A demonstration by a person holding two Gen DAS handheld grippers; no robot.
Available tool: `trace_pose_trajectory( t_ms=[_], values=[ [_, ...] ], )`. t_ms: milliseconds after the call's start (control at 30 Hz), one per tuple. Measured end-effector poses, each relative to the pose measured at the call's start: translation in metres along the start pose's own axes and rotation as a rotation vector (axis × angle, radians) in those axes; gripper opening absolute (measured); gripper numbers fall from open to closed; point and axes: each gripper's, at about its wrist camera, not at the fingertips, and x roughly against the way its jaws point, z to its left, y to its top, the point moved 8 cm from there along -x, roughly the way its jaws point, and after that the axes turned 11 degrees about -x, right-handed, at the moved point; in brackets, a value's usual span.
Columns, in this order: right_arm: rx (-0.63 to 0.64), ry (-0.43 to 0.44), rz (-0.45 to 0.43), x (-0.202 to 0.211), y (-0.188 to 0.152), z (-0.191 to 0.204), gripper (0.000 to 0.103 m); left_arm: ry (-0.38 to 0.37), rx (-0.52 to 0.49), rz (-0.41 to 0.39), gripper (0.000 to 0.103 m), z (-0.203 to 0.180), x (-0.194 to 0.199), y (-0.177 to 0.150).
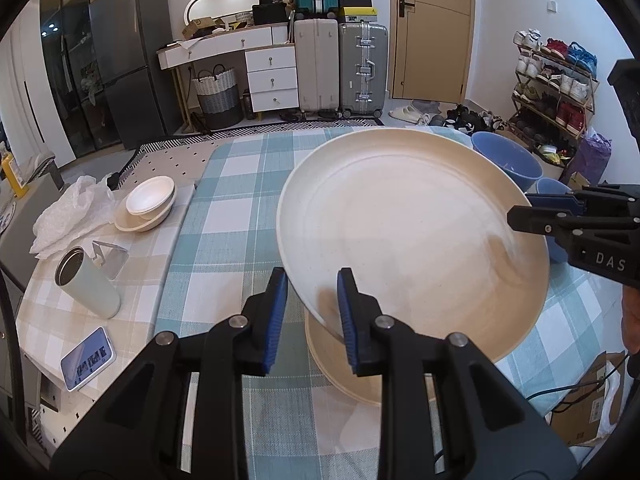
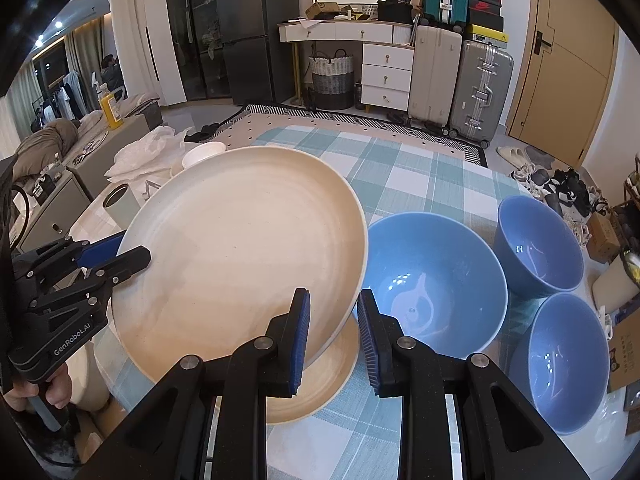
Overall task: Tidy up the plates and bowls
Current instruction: 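Carry the cream plate with both grippers above the first cream plate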
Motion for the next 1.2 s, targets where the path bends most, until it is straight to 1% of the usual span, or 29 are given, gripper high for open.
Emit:
trace_pose_trajectory(
  t_ms=[133, 300, 467, 567, 900, 1200],
  values=[
    [-0.011, -0.001, 0.002, -0.002, -0.012, 0.0, 0.026, -0.015, -0.002, 0.003, 0.022, -0.005, -0.004, -0.013],
    [0.0, -0.036, 0.003, -0.01, -0.026, 0.0, 0.026, -0.012, -0.023, 0.023, 0.022, -0.009, -0.017, -0.033],
    [-0.01, -0.025, 0.016, -0.02, -0.038, 0.001, 0.026, -0.028, -0.009, 0.042, 0.022, -0.004, -0.033, -0.051],
    [-0.018, -0.018, 0.028, -0.028, -0.045, 0.001, 0.026, -0.026, -0.008, 0.046, 0.022, 0.0, -0.04, -0.058],
    [-0.027, -0.015, 0.052, -0.05, -0.061, 0.003, 0.026, -0.033, 0.007, 0.057, 0.022, 0.01, -0.057, -0.067],
    [-0.03, -0.028, 0.073, -0.063, -0.065, -0.002, 0.026, -0.034, -0.007, 0.073, 0.022, 0.005, -0.071, -0.074]
  ],
)
